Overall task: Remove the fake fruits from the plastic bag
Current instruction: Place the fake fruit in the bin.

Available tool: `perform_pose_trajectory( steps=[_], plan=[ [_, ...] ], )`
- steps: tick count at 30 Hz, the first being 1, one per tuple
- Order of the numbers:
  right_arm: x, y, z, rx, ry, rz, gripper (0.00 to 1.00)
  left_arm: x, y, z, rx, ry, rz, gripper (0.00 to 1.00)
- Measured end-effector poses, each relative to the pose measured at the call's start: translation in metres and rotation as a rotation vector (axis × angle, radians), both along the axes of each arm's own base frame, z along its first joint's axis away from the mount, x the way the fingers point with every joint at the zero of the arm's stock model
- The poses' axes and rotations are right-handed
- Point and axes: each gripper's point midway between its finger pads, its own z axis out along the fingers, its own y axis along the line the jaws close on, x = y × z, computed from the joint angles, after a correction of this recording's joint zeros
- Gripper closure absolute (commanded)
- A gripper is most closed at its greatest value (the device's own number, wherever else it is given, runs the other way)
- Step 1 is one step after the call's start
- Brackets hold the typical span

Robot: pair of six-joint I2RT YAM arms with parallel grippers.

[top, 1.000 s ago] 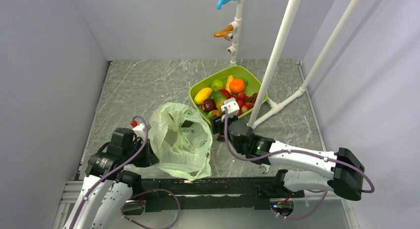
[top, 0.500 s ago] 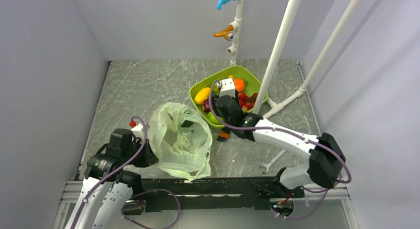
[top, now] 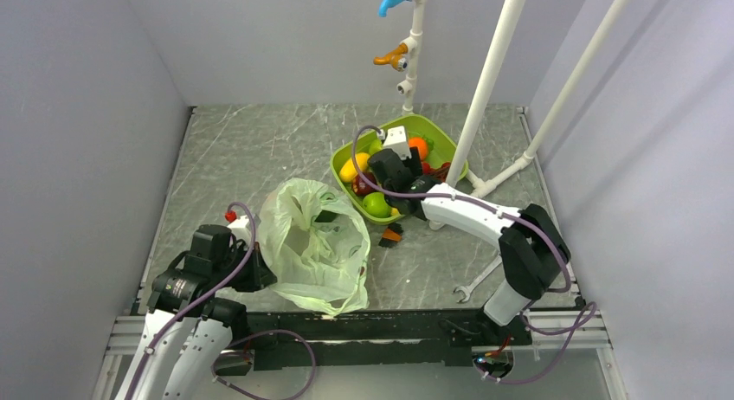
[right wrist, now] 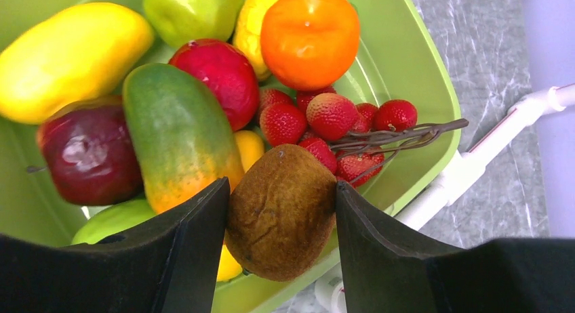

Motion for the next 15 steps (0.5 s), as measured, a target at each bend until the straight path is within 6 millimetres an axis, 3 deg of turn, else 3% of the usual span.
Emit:
perform_pose_trajectory(
  steps=[4,7,8,11,15],
  plan=[
    [0.010,-0.004,-0.010,-0.026,0.025,-0.023,0.69,0.000,0.000,0.000,-0.001,0.000,-0.001,1.00],
    [0.013,-0.006,-0.015,-0.042,0.042,-0.023,0.38,0.000,0.000,0.000,-0.001,0.000,-0.001,1.00],
    [0.013,-0.006,-0.015,-0.046,0.043,-0.021,0.33,0.000,0.000,0.000,0.000,0.000,0.000,1.00],
    [0.016,-0.005,-0.012,-0.051,0.042,-0.010,0.25,0.000,0.000,0.000,-0.001,0.000,0.002,1.00],
    [0.020,0.002,-0.002,-0.033,0.032,0.009,0.23,0.000,0.000,0.000,-0.002,0.001,0.002,1.00]
  ],
)
